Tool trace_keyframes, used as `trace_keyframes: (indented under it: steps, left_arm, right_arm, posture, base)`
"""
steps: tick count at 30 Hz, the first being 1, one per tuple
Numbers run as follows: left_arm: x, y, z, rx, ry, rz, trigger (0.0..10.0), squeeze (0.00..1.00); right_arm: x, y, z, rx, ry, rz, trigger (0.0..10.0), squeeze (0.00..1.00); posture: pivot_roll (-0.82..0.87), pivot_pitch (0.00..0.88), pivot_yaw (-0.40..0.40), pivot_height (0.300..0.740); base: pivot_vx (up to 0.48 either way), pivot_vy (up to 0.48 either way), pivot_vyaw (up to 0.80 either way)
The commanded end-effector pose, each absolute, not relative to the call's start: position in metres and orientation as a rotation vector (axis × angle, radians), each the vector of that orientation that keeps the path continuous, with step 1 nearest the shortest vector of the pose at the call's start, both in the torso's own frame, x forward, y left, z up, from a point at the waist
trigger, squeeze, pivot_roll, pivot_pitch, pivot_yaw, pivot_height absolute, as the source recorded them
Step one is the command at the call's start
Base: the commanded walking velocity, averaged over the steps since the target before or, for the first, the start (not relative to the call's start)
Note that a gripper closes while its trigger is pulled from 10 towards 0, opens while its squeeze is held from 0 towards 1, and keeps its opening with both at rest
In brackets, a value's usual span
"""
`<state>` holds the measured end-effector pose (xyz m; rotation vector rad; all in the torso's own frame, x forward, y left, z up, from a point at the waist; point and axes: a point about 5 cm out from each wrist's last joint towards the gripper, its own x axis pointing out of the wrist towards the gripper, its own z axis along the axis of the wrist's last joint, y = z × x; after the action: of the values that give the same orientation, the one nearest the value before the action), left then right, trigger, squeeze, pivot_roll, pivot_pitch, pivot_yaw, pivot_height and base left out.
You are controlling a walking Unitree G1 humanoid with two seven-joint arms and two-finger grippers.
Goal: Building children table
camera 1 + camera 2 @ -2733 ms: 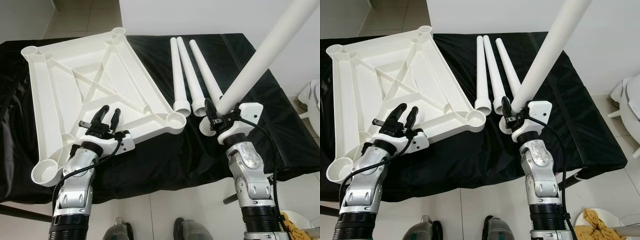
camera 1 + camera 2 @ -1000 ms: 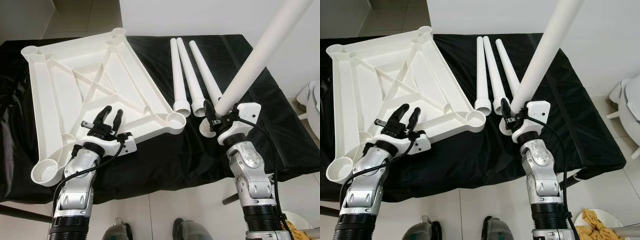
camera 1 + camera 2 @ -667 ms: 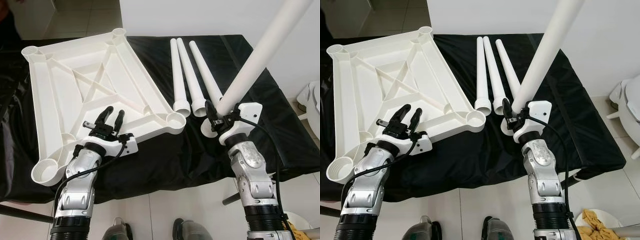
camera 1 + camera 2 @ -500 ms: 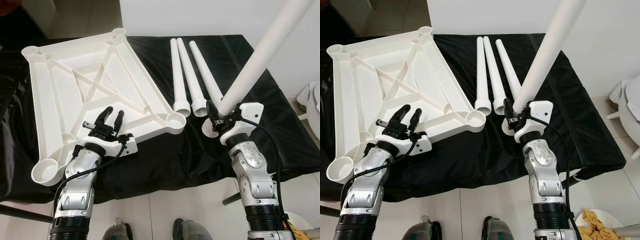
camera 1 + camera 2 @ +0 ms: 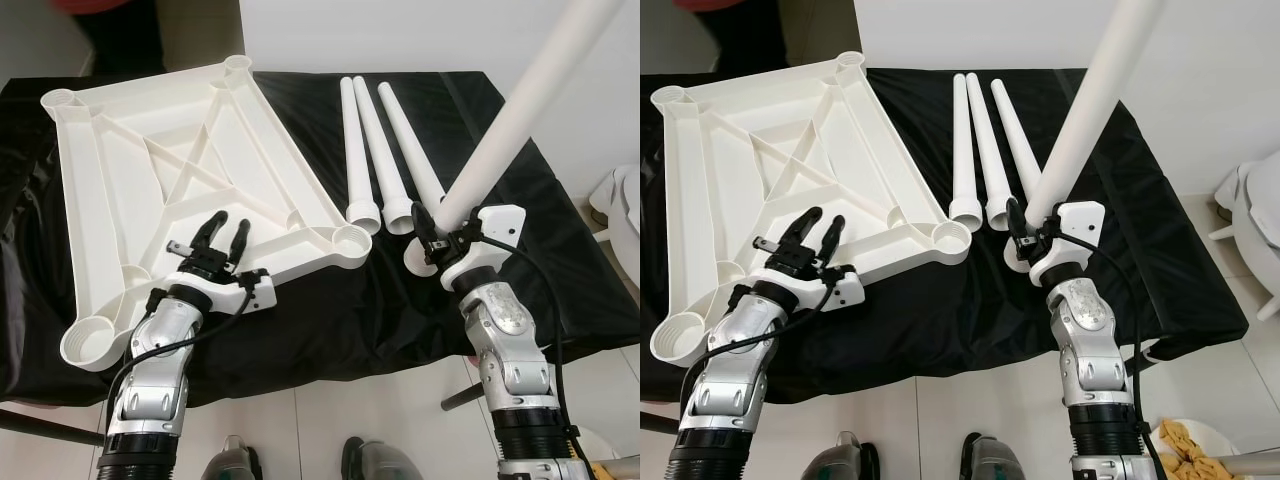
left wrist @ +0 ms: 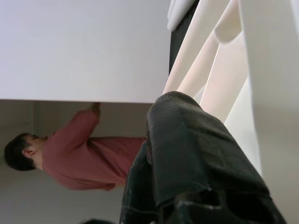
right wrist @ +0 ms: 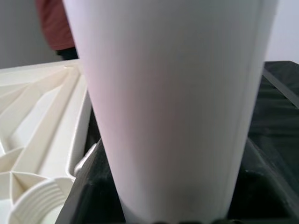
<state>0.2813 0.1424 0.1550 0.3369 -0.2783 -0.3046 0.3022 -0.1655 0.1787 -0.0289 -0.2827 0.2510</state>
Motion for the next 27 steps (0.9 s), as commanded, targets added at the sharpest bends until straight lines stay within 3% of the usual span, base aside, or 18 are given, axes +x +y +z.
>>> trace_keyframes:
  steps: [1,5,27]
  left_arm:
    - [0.28,0.141,0.149,0.34,-0.265,-0.309,10.0,0.0]
    - [0.284,0.128,0.151,0.381,-0.267,-0.474,10.0,0.0]
    - [0.286,0.129,0.152,0.337,-0.226,-0.628,10.0,0.0]
  right_arm:
    - [0.303,-0.164,0.18,-0.024,-0.287,0.27,10.0,0.0]
    - [0.317,-0.154,0.196,-0.037,-0.339,0.335,10.0,0.0]
    - [0.335,-0.126,0.203,0.099,-0.341,0.496,10.0,0.0]
  posture:
    - [0.0,0.113,-0.031,0.74]
    - [0.01,0.105,-0.031,0.74]
    - [0.01,0.122,-0.002,0.74]
  base:
    - [0.0,0.0,0.0]
    - [0.0,0.0,0.0]
    - [0.0,0.0,0.0]
